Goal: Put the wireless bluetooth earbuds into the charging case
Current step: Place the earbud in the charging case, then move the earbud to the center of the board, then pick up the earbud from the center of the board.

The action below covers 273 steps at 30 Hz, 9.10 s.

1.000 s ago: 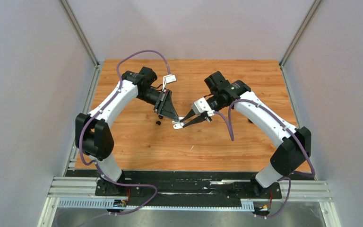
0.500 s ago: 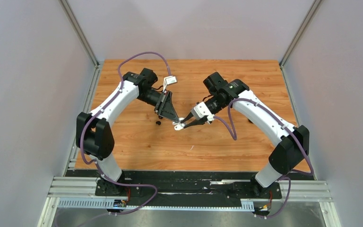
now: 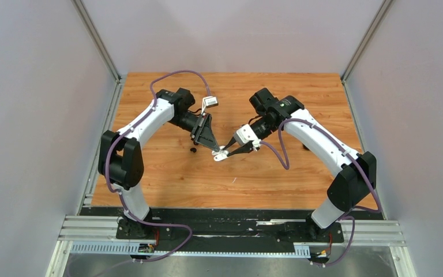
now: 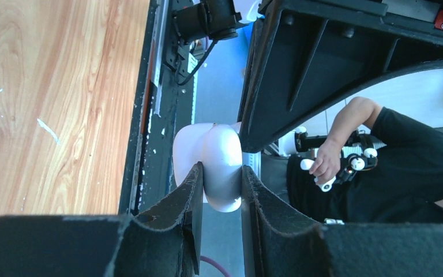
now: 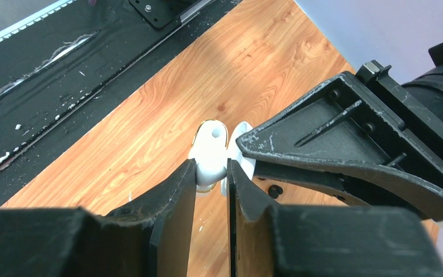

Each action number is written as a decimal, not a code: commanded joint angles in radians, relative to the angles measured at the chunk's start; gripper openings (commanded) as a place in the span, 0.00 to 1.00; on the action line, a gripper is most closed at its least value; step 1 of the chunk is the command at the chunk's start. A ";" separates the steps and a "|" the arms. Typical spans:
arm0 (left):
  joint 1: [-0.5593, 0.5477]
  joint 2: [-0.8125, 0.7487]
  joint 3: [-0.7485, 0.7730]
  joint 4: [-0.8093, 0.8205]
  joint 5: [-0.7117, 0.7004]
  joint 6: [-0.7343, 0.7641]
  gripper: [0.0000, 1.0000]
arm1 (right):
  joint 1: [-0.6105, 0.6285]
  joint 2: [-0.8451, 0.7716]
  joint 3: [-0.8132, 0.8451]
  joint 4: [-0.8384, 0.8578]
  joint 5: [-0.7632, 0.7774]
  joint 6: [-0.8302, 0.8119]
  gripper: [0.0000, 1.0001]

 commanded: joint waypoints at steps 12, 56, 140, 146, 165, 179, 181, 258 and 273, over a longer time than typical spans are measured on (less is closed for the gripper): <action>-0.016 0.055 -0.013 0.038 0.175 -0.171 0.00 | -0.048 0.047 -0.037 0.041 -0.025 -0.049 0.26; -0.030 0.051 -0.069 0.135 0.166 -0.290 0.00 | 0.120 0.079 0.057 -0.129 0.383 -0.374 0.22; 0.573 -0.481 -0.217 0.027 -0.558 -0.305 0.00 | 0.157 0.715 0.281 1.019 1.013 1.615 0.39; 0.576 -0.482 -0.224 0.029 -0.551 -0.305 0.00 | 0.159 0.719 0.270 1.022 1.013 1.617 0.37; 0.578 -0.482 -0.250 0.044 -0.536 -0.318 0.00 | 0.172 0.669 0.142 0.989 1.009 1.642 0.38; 0.578 -0.470 -0.248 0.052 -0.512 -0.325 0.00 | 0.118 0.597 0.048 0.948 0.793 1.583 0.04; 0.578 -0.464 -0.247 0.055 -0.507 -0.327 0.00 | 0.105 0.571 0.047 0.941 0.720 1.597 0.00; 0.579 -0.484 -0.275 0.034 -0.481 -0.289 0.00 | -0.039 0.485 -0.077 0.428 0.404 0.385 0.35; 0.578 -0.487 -0.292 0.055 -0.481 -0.300 0.00 | -0.015 0.467 -0.112 0.469 0.404 0.486 0.33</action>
